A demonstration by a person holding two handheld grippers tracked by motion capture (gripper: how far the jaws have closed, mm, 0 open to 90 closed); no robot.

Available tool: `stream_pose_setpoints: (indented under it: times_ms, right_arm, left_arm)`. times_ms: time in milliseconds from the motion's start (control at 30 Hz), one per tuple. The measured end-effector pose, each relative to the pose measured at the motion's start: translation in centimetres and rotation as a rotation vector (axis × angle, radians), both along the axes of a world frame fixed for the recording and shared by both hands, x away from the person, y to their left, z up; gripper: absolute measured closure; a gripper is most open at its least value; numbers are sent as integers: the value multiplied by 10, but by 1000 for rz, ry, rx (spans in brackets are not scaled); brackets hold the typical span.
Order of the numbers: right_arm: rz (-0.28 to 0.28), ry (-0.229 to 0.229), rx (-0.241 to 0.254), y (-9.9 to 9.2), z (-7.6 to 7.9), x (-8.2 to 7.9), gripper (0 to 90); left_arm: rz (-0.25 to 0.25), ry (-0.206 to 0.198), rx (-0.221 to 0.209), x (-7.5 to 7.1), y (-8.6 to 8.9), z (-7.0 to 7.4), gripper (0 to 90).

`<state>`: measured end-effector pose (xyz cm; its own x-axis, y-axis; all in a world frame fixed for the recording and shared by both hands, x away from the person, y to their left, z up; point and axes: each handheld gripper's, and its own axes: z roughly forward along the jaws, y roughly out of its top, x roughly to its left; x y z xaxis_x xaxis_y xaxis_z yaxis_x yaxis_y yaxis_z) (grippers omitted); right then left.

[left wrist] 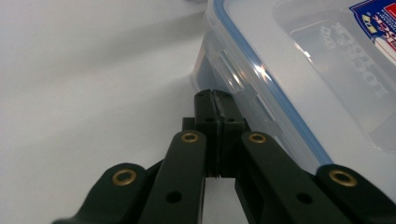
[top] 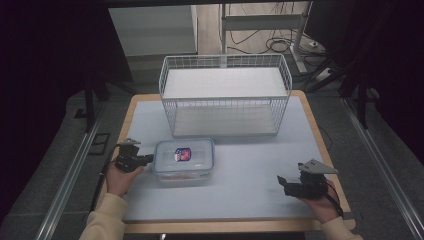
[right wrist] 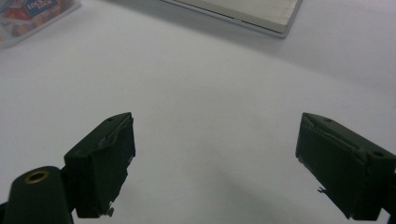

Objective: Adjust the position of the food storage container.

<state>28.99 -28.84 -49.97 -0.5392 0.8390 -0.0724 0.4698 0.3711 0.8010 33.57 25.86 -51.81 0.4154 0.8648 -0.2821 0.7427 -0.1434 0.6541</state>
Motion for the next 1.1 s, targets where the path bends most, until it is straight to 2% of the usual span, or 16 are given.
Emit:
stream_pose_setpoints:
  times_ms: [133,167,300,400,733,800,967,1033,1100]
  right_arm:
    - [-1,1,-3,0,0,0,121]
    - [-1,2,-3,0,0,0,121]
    - [-3,3,-4,0,-1,0,121]
    - [0,4,-6,0,-1,0,121]
    - [1,5,-9,0,-1,0,121]
    - [2,3,-10,0,-1,0,121]
    - [3,3,-7,0,-1,0,121]
    - [4,3,-9,0,-1,0,121]
    - [5,3,-9,0,-1,0,121]
  left_arm:
    - [-35,-4,35,4,-15,3,900]
    - [-39,-7,22,4,-19,3,900]
    - [-92,-10,29,2,-36,5,900]
    - [-105,-11,18,2,-47,6,900]
    - [-176,-4,19,7,-80,9,900]
    - [-189,6,-3,8,-85,9,900]
    - [-194,1,-1,12,-96,9,900]
    - [-194,3,-20,13,-96,8,900]
    - [-202,6,-21,12,-95,9,900]
